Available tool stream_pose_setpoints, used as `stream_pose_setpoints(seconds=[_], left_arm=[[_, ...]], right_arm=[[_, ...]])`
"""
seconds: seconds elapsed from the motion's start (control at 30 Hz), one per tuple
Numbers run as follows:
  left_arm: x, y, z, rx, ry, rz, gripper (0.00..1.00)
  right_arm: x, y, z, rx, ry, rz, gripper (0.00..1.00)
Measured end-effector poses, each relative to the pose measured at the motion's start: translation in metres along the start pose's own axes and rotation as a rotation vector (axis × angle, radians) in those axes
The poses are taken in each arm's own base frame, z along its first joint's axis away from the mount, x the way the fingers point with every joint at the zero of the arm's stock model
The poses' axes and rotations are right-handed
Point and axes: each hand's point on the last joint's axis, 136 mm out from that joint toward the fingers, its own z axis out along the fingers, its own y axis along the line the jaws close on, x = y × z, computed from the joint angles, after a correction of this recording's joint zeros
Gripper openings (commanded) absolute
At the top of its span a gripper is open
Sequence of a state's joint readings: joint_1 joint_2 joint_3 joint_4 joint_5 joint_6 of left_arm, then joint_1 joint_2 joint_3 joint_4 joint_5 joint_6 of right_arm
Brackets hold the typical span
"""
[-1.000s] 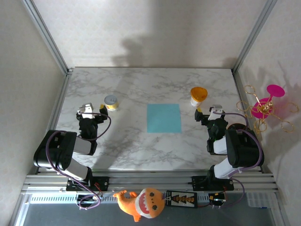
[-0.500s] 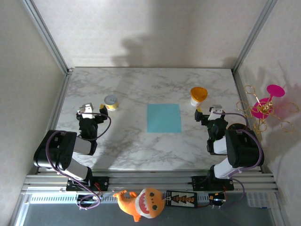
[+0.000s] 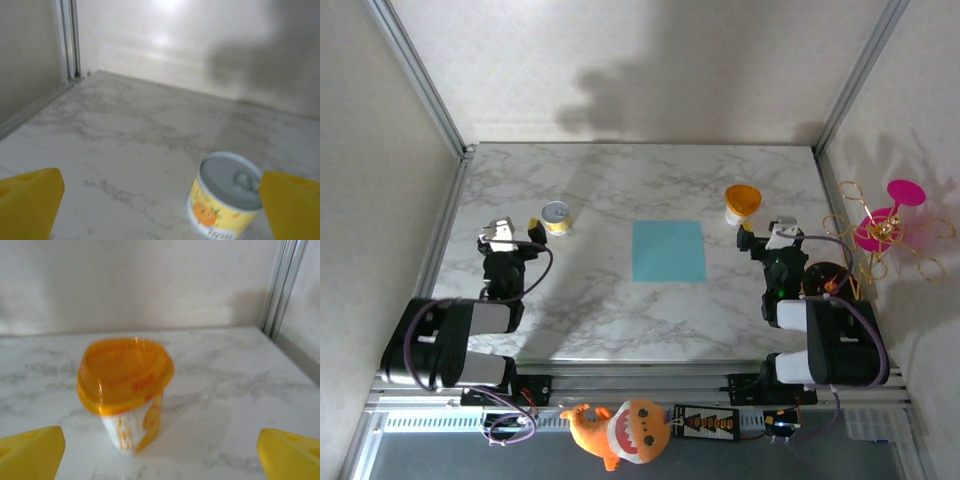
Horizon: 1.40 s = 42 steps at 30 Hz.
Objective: Fold a paper plane with a square sheet of paper (pick it up from the middle)
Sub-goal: Move the square sheet of paper to the center of the table.
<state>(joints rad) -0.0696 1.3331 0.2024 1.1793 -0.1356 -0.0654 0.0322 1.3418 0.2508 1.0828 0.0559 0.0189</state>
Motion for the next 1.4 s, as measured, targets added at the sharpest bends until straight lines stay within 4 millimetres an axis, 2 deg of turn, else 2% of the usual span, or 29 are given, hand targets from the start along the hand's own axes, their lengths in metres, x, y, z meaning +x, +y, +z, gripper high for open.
stream_pose_setpoints(seconds=[0.1, 0.23, 0.33, 0.43, 0.53, 0.67, 0.77, 0.83, 0.97, 1.07, 1.27, 1.4], left_arm=[[-0.032, -0.001, -0.006, -0.007, -0.066, -0.049, 0.99], [-0.062, -0.005, -0.009, 0.001, -0.092, -0.147, 1.00], [-0.079, -0.011, -0.004, 0.003, -0.055, -0.239, 0.99], [-0.091, -0.025, 0.002, 0.044, 0.007, -0.313, 0.99], [-0.087, -0.044, 0.005, 0.124, 0.098, -0.358, 0.99], [-0.060, -0.068, 0.002, 0.222, 0.244, -0.405, 0.99], [-0.042, -0.079, -0.001, 0.253, 0.327, -0.422, 0.99], [-0.036, -0.084, -0.002, 0.266, 0.355, -0.427, 0.99], [-0.031, -0.090, -0.002, 0.276, 0.388, -0.425, 0.99], [-0.031, -0.095, -0.001, 0.283, 0.398, -0.422, 0.99], [-0.019, -0.104, -0.002, 0.295, 0.439, -0.411, 0.99], [-0.013, -0.110, -0.002, 0.302, 0.462, -0.404, 0.99]], right_arm=[[-0.030, 0.007, 0.007, -0.007, -0.024, 0.036, 0.99], [-0.050, 0.017, 0.022, -0.007, 0.058, 0.148, 0.99], [-0.057, 0.027, 0.034, -0.015, 0.157, 0.236, 0.99], [-0.051, 0.050, 0.035, -0.074, 0.270, 0.307, 0.99], [-0.028, 0.082, 0.028, -0.166, 0.417, 0.366, 0.98], [0.016, 0.125, 0.006, -0.242, 0.624, 0.405, 0.96], [0.040, 0.140, -0.010, -0.233, 0.729, 0.408, 0.97], [0.045, 0.138, -0.014, -0.199, 0.753, 0.415, 0.97], [0.043, 0.129, -0.013, -0.139, 0.736, 0.428, 0.97], [0.045, 0.133, -0.015, -0.122, 0.737, 0.420, 0.97], [0.057, 0.165, -0.021, -0.131, 0.781, 0.351, 0.98], [0.067, 0.188, -0.016, -0.155, 0.815, 0.314, 0.97]])
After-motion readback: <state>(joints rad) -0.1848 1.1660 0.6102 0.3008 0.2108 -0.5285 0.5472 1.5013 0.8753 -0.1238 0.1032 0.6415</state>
